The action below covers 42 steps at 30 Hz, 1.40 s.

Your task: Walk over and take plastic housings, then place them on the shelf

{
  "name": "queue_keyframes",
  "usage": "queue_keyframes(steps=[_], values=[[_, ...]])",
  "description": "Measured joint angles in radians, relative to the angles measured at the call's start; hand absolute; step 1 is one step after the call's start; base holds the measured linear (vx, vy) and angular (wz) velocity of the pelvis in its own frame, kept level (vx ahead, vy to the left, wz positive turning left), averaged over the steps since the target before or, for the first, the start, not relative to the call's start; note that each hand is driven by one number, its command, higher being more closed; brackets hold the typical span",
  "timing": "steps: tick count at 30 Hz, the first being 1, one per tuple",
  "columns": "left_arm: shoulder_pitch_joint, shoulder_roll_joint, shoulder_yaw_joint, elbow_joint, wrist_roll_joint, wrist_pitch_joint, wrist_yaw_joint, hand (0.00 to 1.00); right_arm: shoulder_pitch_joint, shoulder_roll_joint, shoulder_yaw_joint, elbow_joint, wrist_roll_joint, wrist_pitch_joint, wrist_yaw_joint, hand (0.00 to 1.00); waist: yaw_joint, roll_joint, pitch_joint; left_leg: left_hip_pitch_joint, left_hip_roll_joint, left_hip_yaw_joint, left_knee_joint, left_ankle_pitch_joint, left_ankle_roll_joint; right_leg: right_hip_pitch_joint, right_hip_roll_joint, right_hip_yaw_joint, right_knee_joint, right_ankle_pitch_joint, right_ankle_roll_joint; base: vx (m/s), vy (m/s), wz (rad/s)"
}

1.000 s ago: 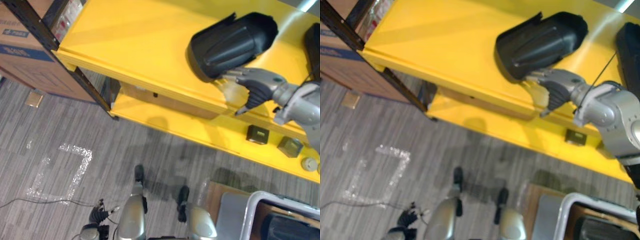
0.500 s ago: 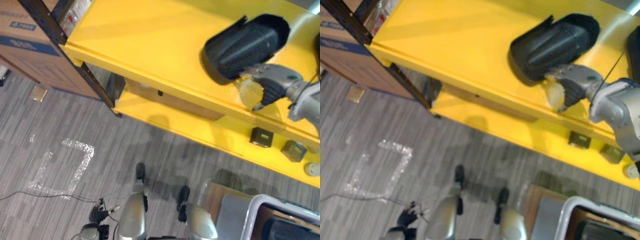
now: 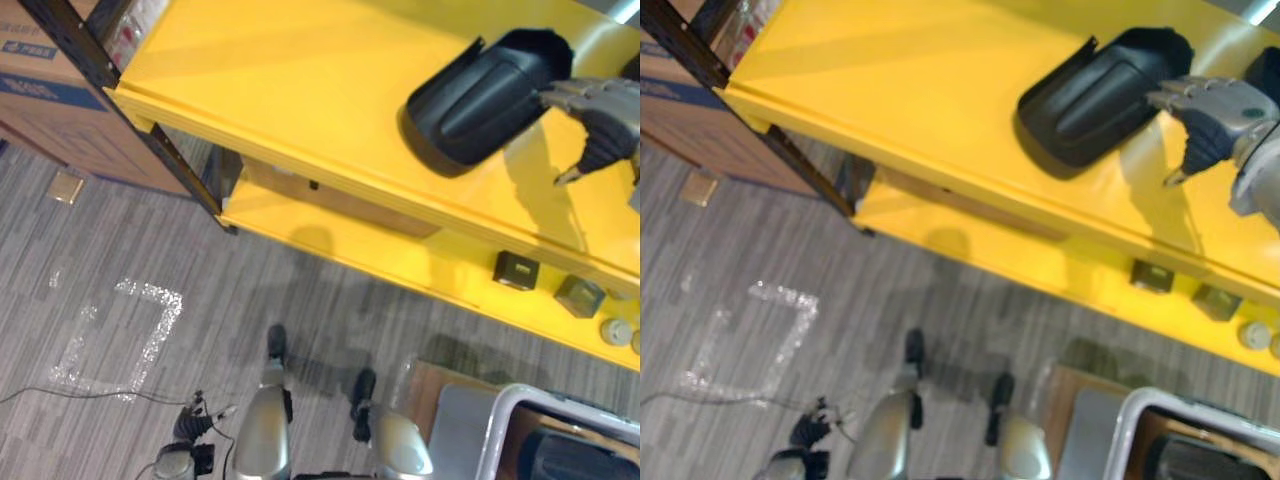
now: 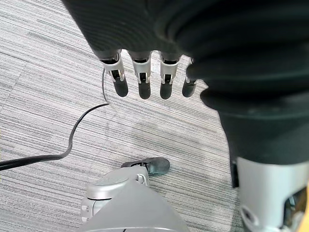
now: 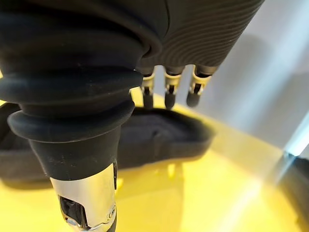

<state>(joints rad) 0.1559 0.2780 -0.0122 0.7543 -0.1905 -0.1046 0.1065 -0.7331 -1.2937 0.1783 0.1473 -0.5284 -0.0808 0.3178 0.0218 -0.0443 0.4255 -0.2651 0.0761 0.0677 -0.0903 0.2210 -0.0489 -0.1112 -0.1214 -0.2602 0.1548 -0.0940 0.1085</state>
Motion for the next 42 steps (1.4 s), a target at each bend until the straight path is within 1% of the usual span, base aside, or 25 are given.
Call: queue_keyframes(steps=[4, 5, 6, 8, 12, 18, 21, 24, 30, 35, 38, 42], values=[[0.002, 0.004, 0.0, 0.0, 0.0, 0.004, 0.0, 0.0, -0.002, -0.005, 0.0, 0.033, -0.016, 0.001, -0.015, 0.0, -0.008, -0.009, -0.003, 0.0, 0.004, 0.007, 0.0, 0.0, 0.0, 0.004, 0.001, 0.007, -0.018, 0.011, -0.001, 0.0, -0.001, -0.07], [0.002, 0.031, 0.003, -0.001, -0.001, 0.011, -0.001, 0.0, -0.018, -0.005, 0.0, 0.06, 0.008, -0.031, -0.107, 0.0, -0.016, -0.014, -0.004, 0.001, 0.004, 0.019, 0.0, 0.0, 0.0, 0.004, 0.002, 0.015, -0.028, 0.02, 0.002, 0.0, -0.008, -0.12], [0.001, 0.031, 0.004, -0.001, -0.001, 0.011, -0.001, 0.0, -0.022, -0.005, -0.005, 0.056, 0.01, -0.059, -0.136, 0.0, -0.017, -0.016, -0.005, 0.001, 0.004, 0.019, 0.0, 0.0, 0.0, 0.004, 0.002, 0.015, -0.029, 0.02, 0.002, 0.0, -0.009, -0.09], [0.001, 0.031, 0.004, 0.0, 0.0, 0.011, -0.001, 0.0, -0.022, -0.005, -0.011, 0.054, 0.01, -0.075, -0.147, 0.0, -0.016, -0.019, -0.006, 0.001, 0.004, 0.019, 0.0, 0.0, 0.0, 0.004, 0.002, 0.015, -0.03, 0.02, 0.002, 0.0, 0.0, 0.0], [0.001, 0.031, 0.004, 0.0, 0.0, 0.011, -0.001, 0.0, -0.014, -0.005, -0.031, 0.021, 0.01, -0.085, -0.143, 0.0, -0.017, -0.023, -0.009, 0.001, 0.004, 0.019, 0.0, 0.0, 0.0, 0.005, 0.002, 0.015, -0.03, 0.02, 0.002, 0.0, 0.0, 0.0], [0.001, 0.031, 0.002, 0.003, 0.0, 0.01, -0.001, 0.0, 0.031, -0.005, -0.035, -0.056, 0.012, -0.14, -0.141, 0.0, -0.016, -0.024, -0.009, 0.0, 0.002, 0.018, 0.0, 0.0, 0.0, 0.005, 0.002, 0.014, -0.03, 0.02, 0.003, 0.0, 0.0, 0.0], [0.001, 0.031, 0.001, 0.004, 0.0, 0.01, 0.0, 0.0, 0.065, -0.005, -0.041, -0.089, 0.043, -0.162, -0.117, 0.0, -0.016, -0.025, -0.01, 0.0, 0.001, 0.017, 0.0, 0.0, 0.0, 0.005, 0.002, 0.014, -0.03, 0.02, 0.003, 0.0, 0.0, 0.0], [0.001, 0.031, 0.001, 0.004, 0.0, 0.01, -0.001, 0.0, 0.109, -0.005, -0.041, -0.125, 0.045, -0.179, -0.095, 0.0, -0.015, -0.025, -0.01, 0.001, 0.001, 0.017, 0.0, 0.0, 0.0, 0.005, 0.002, 0.014, -0.03, 0.02, 0.003, 0.0, 0.0, 0.0], [0.001, 0.031, 0.0, 0.012, 0.0, 0.011, -0.001, 0.0, 0.156, -0.004, -0.042, -0.155, 0.042, -0.181, -0.073, 0.0, -0.015, -0.026, -0.01, 0.001, 0.001, 0.016, 0.0, 0.0, 0.001, 0.005, 0.002, 0.013, -0.027, 0.02, 0.003, 0.0, 0.0, 0.0], [0.001, 0.031, -0.001, 0.013, 0.0, 0.011, 0.0, 0.0, 0.201, 0.0, -0.048, -0.194, 0.041, -0.181, -0.035, 0.0, -0.009, -0.026, -0.011, 0.001, 0.001, 0.016, 0.0, 0.0, 0.001, 0.005, 0.002, 0.013, -0.027, 0.02, 0.003, 0.0, 0.0, 0.0], [0.001, 0.031, -0.002, 0.013, 0.0, 0.011, -0.001, 0.0, 0.216, 0.003, -0.047, -0.204, 0.002, -0.185, -0.011, 0.0, -0.006, -0.026, -0.011, 0.001, 0.001, 0.016, 0.0, 0.0, 0.001, 0.005, 0.002, 0.013, -0.027, 0.02, 0.003, 0.0, 0.0, 0.0], [0.001, 0.031, -0.006, 0.013, 0.0, 0.011, -0.001, 0.0, 0.219, 0.02, -0.037, -0.2, -0.034, -0.188, -0.018, 0.0, -0.005, -0.026, -0.01, 0.0, 0.001, 0.015, 0.0, 0.0, 0.001, 0.005, 0.002, 0.013, -0.026, 0.02, 0.003, 0.0, 0.0, 0.0]])
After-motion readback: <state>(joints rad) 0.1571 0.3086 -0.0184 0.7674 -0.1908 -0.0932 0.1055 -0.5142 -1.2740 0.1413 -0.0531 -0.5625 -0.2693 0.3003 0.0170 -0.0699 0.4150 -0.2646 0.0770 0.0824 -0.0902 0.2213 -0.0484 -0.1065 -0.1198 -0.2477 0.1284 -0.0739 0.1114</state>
